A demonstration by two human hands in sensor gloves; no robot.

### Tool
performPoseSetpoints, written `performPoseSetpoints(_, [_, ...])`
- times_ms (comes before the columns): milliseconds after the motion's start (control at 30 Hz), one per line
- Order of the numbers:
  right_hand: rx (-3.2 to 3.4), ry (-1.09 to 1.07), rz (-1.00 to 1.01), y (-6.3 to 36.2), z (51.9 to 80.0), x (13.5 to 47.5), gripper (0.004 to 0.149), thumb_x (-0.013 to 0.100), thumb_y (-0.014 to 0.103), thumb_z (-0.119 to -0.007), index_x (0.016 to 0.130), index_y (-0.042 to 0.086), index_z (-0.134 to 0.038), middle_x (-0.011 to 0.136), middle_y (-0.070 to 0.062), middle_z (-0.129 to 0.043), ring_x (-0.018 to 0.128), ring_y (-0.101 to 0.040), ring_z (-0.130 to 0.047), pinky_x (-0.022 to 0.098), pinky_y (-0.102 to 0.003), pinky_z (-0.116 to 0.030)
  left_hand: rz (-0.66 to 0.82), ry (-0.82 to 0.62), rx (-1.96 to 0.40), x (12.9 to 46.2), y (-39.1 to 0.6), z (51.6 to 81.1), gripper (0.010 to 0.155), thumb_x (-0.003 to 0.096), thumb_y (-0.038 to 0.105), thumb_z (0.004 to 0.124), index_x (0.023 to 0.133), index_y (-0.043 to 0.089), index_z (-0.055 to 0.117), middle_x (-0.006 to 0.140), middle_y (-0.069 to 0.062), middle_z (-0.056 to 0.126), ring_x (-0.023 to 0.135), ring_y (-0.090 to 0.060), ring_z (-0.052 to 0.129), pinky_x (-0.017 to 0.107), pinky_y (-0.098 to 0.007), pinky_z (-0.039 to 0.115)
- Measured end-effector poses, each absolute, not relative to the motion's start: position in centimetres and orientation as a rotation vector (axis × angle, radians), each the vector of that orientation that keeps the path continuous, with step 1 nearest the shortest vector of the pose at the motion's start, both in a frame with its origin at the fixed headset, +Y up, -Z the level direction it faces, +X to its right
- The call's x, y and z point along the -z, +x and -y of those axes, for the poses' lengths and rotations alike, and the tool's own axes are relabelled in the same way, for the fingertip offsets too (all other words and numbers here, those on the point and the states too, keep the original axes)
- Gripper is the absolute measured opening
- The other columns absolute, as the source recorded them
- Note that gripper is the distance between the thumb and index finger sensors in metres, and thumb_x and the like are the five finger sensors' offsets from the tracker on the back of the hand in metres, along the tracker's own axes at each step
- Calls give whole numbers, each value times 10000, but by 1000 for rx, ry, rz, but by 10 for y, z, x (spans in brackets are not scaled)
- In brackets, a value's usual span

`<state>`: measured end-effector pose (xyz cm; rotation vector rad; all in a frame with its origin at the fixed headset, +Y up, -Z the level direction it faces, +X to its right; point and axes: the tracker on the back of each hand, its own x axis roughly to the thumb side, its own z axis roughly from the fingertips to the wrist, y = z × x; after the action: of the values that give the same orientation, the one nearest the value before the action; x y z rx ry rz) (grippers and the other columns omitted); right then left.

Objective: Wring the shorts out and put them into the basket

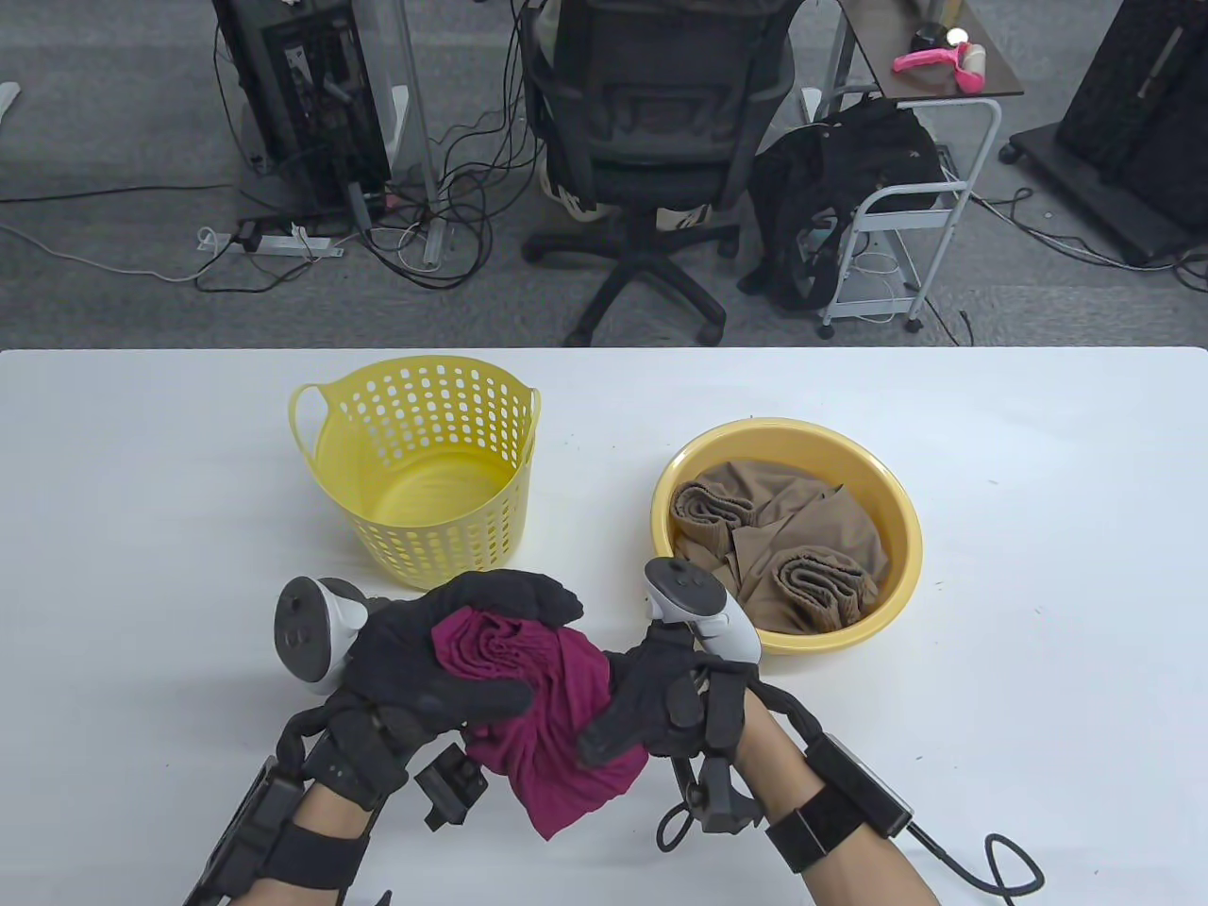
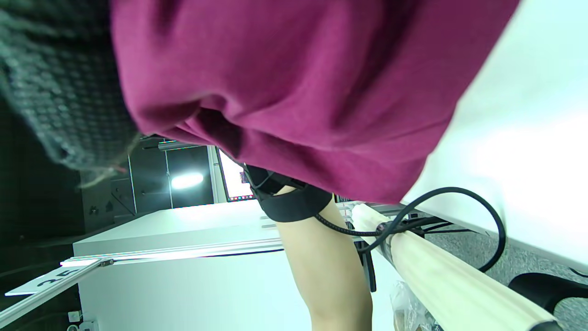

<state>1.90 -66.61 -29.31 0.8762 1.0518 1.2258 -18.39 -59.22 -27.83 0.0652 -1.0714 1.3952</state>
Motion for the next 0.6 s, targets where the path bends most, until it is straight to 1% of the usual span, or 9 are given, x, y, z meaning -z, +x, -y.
performPoseSetpoints(167, [-1288,887,-1012,20,665,295,1035,381,592,-989,1052,11,-455,962,-219,-687,661,-367,-909,442,-324,-836,1037,87,-1352,278,-185,594,703,428,480,1023,996,307,646,1052,-74,806,936,-410,898,688,-625,725])
performPoseSetpoints(300, [-1373,888,-940,22,662,296,1000,371,577,-998,1028,15,-497,912,-183,-741,593,-307,-938,394,-287,-844,990,110,-1314,277,-188,594,708,433,493,1013,1004,302,639,1056,-85,798,926,-412,892,685,-636,714])
performPoseSetpoints(433, [-1459,871,-845,23,657,297,973,363,563,-1003,1005,15,-521,871,-152,-769,540,-270,-947,357,-267,-841,933,129,-1269,278,-191,595,705,439,506,1002,1006,303,636,1052,-88,800,908,-408,896,677,-633,721])
performPoseSetpoints(600, [-1577,861,-721,24,650,297,939,354,544,-1016,979,20,-550,828,-123,-796,494,-238,-950,324,-254,-834,859,154,-1236,278,-196,596,695,454,524,982,1011,299,632,1044,-122,793,894,-411,894,670,-633,719])
